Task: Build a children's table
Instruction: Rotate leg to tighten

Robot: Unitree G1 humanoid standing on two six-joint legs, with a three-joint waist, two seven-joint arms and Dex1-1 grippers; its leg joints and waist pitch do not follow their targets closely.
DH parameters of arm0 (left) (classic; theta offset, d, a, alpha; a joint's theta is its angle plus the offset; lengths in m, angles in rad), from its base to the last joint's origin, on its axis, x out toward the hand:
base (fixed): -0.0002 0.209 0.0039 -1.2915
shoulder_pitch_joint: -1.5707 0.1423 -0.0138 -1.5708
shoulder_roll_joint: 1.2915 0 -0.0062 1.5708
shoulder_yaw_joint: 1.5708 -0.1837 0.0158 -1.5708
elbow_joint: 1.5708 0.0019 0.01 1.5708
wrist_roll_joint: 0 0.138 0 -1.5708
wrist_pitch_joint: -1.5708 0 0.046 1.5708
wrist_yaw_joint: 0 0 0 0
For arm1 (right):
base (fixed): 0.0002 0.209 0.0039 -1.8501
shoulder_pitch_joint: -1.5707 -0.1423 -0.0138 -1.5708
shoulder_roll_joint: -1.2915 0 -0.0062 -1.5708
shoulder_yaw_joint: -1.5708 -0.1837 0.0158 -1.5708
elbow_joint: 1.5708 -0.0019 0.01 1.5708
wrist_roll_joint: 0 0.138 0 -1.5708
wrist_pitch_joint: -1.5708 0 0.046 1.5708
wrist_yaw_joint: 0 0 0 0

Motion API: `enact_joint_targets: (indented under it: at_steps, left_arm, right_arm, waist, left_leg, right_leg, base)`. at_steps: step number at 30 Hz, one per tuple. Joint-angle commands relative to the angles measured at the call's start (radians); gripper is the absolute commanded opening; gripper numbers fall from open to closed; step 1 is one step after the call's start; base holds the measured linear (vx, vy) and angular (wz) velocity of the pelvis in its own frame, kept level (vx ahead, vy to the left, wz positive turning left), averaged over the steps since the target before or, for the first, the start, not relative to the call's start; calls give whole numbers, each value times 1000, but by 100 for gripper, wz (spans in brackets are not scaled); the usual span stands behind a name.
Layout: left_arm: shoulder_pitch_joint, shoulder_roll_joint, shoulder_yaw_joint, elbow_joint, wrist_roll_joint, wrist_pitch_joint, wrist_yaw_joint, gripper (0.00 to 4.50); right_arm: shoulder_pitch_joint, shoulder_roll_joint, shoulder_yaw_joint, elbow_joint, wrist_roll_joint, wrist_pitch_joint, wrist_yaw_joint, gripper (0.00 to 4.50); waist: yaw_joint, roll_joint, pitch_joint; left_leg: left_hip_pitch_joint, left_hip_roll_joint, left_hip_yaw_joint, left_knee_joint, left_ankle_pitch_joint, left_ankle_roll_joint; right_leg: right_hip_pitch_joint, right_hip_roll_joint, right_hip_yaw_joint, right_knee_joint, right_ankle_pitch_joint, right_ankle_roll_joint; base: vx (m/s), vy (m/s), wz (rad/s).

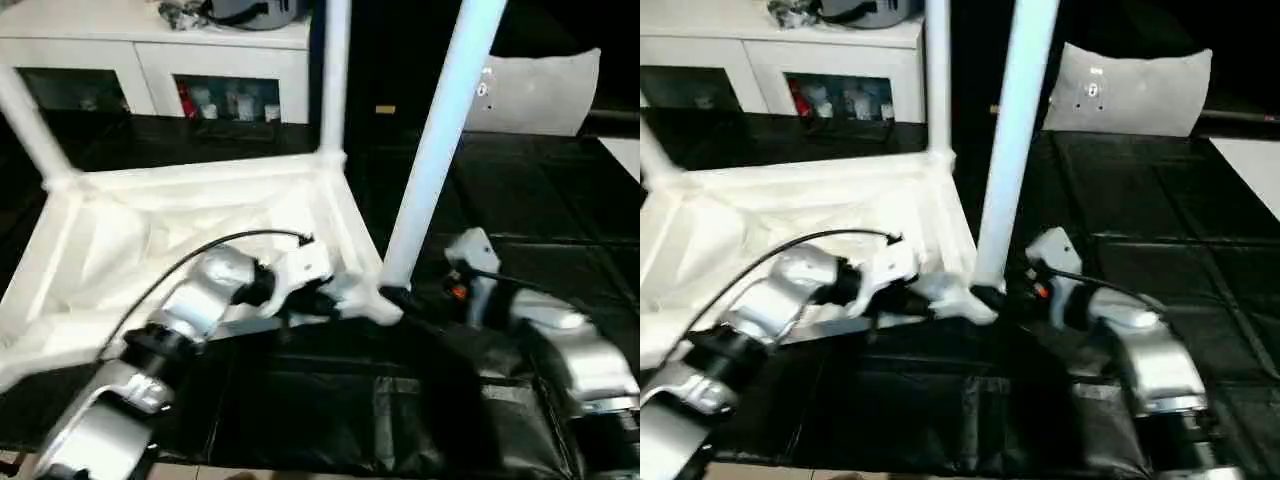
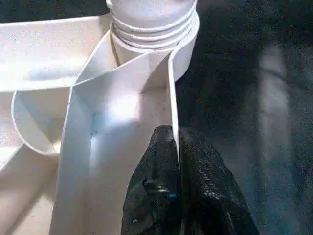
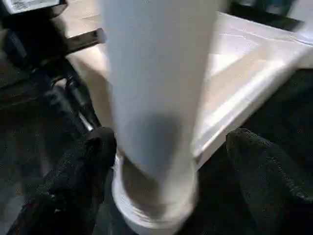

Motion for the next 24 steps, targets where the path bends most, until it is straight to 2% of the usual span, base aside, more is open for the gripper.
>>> enact_joint_targets:
  at_steps: [1,3,4,5,6,9,11,17,19,21,24]
  left_arm:
    - [-11,0,-33,-30,-3,-49,-56,0]
    - [-12,25,-50,-28,5,-83,-102,0]
    - [-12,30,-53,-29,5,-87,-112,0]
    - [-11,34,-55,-31,5,-92,-123,0]
    - [-10,40,-60,-36,3,-99,-139,0]
    - [-4,50,-69,-48,-5,-110,-170,0]
    - [-1,54,-71,-53,-10,-113,-182,0]
    - [4,60,-73,-51,-13,-130,-204,0]
    - [3,62,-72,-48,-13,-133,-208,0]
    - [2,68,-70,-48,-15,-135,-213,0]
    - [1,74,-69,-44,-16,-136,-216,0]
  right_arm:
    - [-14,-16,13,17,21,-20,68,392]
    - [-24,-42,25,34,58,-4,169,376]
    - [-26,-46,29,38,60,2,182,358]
    - [-27,-51,36,43,60,5,197,358]
    - [-29,-58,51,48,58,12,225,353]
    - [-30,-66,72,52,69,17,261,323]
    - [-30,-66,76,54,75,19,271,304]
    - [-30,-70,85,61,91,26,316,249]
    - [-30,-72,86,59,97,31,326,230]
    - [-28,-77,88,51,107,41,336,215]
    - [-25,-80,92,39,115,53,339,207]
  waist:
    - [-3,-7,-65]
    - [-2,-7,-66]
    - [0,-6,-64]
    - [0,-13,-65]
    - [2,-10,-66]
    - [4,-13,-66]
    - [8,-10,-67]
    - [21,-8,-68]
    - [21,-9,-69]
    - [21,-7,-69]
    - [21,-7,-69]
  left_leg:
    - [13,60,-17,-63,-127,80]
    - [13,60,-18,-63,-128,81]
    - [13,62,-18,-63,-128,84]
    - [11,62,-17,-64,-123,85]
    - [11,63,-18,-64,-115,85]
    - [11,62,-17,-62,-109,86]
    - [11,64,-17,-62,-103,86]
    - [13,63,-16,-61,-100,82]
    - [12,64,-16,-62,-99,80]
    - [13,64,-17,-62,-101,76]
    - [13,63,-16,-62,-102,75]
  right_leg:
    - [53,-91,56,-73,-91,-246]
    - [55,-91,56,-72,-97,-247]
    - [54,-92,55,-73,-96,-250]
    - [55,-91,54,-72,-93,-249]
    - [54,-92,54,-69,-86,-252]
    - [54,-94,54,-69,-93,-252]
    - [52,-94,53,-67,-92,-252]
    - [51,-93,53,-66,-79,-254]
    - [52,-93,52,-65,-75,-252]
    - [51,-92,52,-66,-79,-251]
    - [52,-92,52,-66,-74,-253]
  base:
    - [0,0,0]
    - [0,0,0]
    - [0,0,0]
    - [0,0,0]
    - [0,0,0]
    - [0,0,0]
    - [0,0,0]
    - [0,0,0]
    - [0,0,0]
    - [0,0,0]
    - [0,0,0]
